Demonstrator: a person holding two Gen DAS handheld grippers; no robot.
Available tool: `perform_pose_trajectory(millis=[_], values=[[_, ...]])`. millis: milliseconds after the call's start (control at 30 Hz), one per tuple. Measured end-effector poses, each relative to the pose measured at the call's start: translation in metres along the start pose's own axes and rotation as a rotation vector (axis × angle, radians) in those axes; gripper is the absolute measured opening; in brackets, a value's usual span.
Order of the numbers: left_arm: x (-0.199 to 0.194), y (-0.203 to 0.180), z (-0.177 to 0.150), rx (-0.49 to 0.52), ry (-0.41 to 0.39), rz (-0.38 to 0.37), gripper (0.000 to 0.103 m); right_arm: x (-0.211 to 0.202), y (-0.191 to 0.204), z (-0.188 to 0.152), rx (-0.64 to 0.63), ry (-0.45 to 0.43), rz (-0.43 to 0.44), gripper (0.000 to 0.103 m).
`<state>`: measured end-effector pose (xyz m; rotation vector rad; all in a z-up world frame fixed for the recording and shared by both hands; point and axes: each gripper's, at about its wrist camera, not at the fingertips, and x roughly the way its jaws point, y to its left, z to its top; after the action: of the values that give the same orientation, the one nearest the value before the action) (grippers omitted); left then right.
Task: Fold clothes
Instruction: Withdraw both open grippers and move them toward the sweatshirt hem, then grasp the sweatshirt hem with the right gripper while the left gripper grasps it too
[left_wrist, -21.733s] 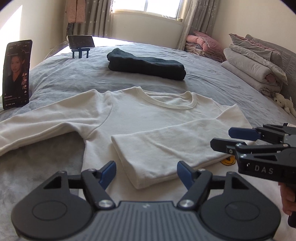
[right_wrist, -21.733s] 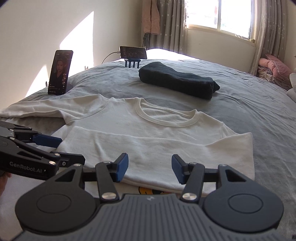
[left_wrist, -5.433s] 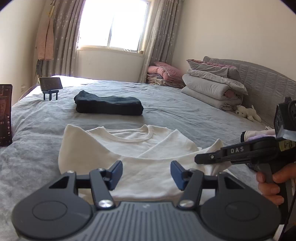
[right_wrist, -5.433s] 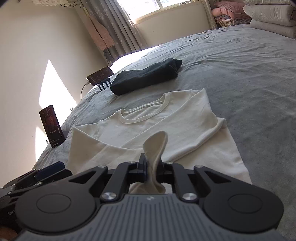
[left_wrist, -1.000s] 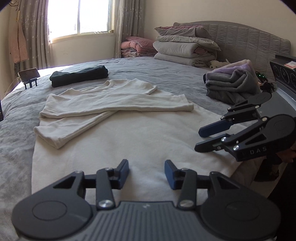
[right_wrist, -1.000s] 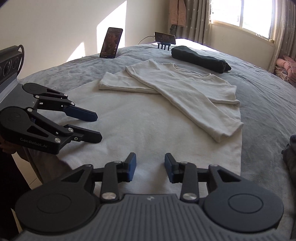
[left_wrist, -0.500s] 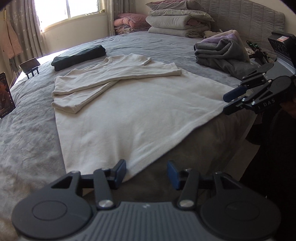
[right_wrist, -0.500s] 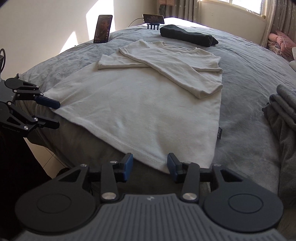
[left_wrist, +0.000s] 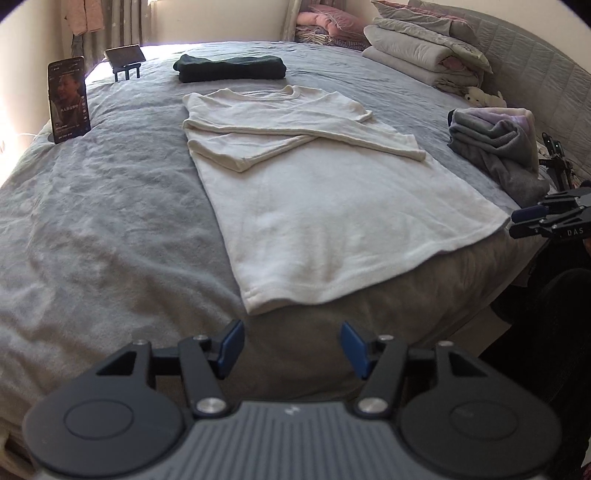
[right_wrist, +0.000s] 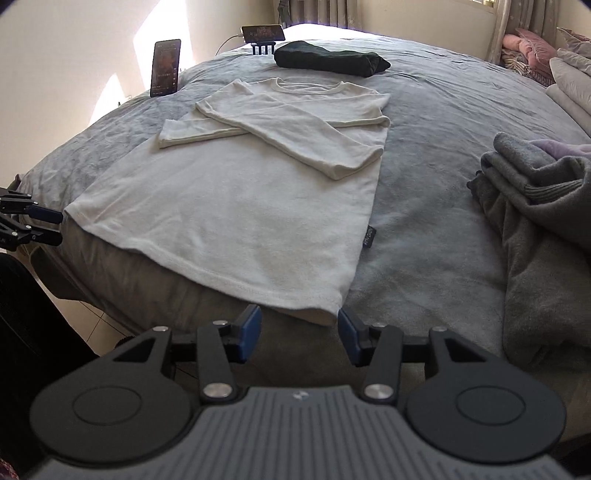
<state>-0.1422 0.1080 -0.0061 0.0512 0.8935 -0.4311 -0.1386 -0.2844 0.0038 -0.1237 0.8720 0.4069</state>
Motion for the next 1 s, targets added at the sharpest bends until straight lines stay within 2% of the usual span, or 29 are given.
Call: perform_pose_trajectory(millis=[167, 400, 700, 1000], values=[[-0.003, 0.015, 0.002, -0.087, -0.014, -0.028, 0.06, 0.001, -0.006, 0.004, 0.026, 0.0, 0.001, 0.053], [-0.001, 0.023, 0.006, -0.149, -0.023, -0.067, 0.058, 0.006, -0.009, 0.008, 0.047, 0.01, 0.001, 0.053], [0.007, 0.031, 0.011, -0.187, -0.016, -0.085, 0.055, 0.011, -0.017, 0.011, 0.067, 0.019, -0.018, 0.053], [0.011, 0.034, 0.013, -0.199, -0.007, -0.111, 0.044, 0.02, -0.028, 0.008, 0.12, 0.038, -0.008, 0.053]])
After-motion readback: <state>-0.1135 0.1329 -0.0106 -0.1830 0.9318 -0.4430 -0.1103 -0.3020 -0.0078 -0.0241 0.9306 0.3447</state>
